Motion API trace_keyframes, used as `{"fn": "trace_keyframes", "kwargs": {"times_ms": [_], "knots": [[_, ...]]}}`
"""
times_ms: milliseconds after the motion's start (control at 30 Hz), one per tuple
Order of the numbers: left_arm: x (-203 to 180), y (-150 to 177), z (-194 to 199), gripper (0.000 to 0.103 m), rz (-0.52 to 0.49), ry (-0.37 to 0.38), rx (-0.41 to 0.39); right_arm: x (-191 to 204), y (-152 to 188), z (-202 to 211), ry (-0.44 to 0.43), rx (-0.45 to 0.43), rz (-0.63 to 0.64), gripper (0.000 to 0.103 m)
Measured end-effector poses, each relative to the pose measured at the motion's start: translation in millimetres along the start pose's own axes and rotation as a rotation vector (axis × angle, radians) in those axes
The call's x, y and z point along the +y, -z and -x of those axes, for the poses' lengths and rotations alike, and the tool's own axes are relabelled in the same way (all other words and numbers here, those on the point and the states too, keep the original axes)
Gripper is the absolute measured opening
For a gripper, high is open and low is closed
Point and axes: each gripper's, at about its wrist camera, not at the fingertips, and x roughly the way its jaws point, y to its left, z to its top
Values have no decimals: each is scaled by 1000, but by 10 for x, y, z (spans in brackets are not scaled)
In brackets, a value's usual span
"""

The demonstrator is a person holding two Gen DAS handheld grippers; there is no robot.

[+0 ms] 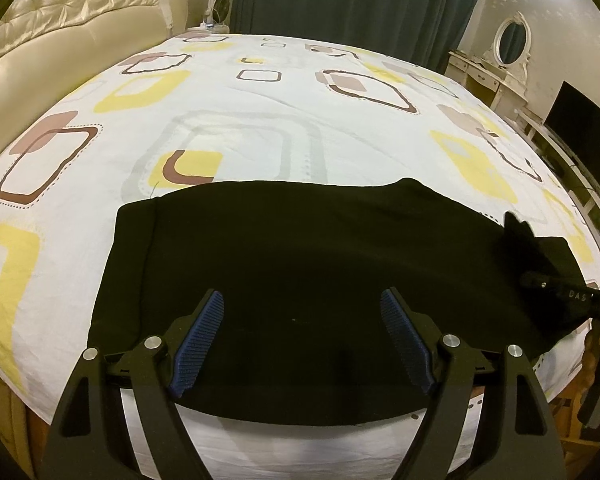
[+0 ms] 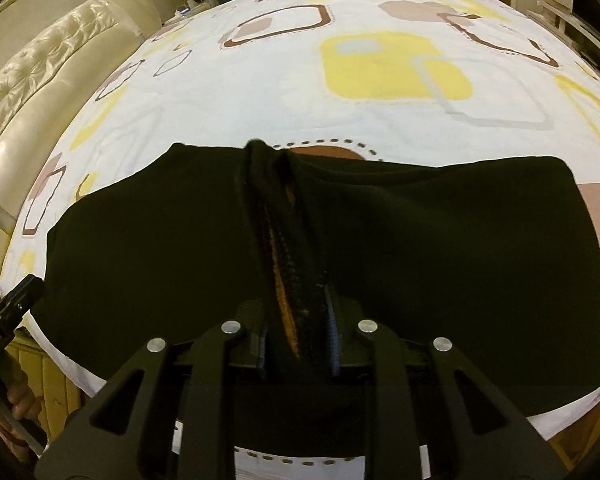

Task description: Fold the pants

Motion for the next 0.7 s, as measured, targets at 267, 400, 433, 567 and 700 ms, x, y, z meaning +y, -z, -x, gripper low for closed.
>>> {"fn": "trace_keyframes", "kwargs": {"times_ms": [267,400,433,567,700], "knots": [[12,4,-2,80,9,-2,6,149,41,-33,-25,14,28,30],[12,3,-1,80,10,-2,6,216,71,-15,-69,19,29,30],[12,3,-2,80,9,-1,7,244,86,-12,-87,26,28,31],[20,10,-5,80,4,-3,8,336,130,10,-87,20,43,37],[19,16,-4,80,2,-4,8,373,177,26,-101,10,33,42]]}}
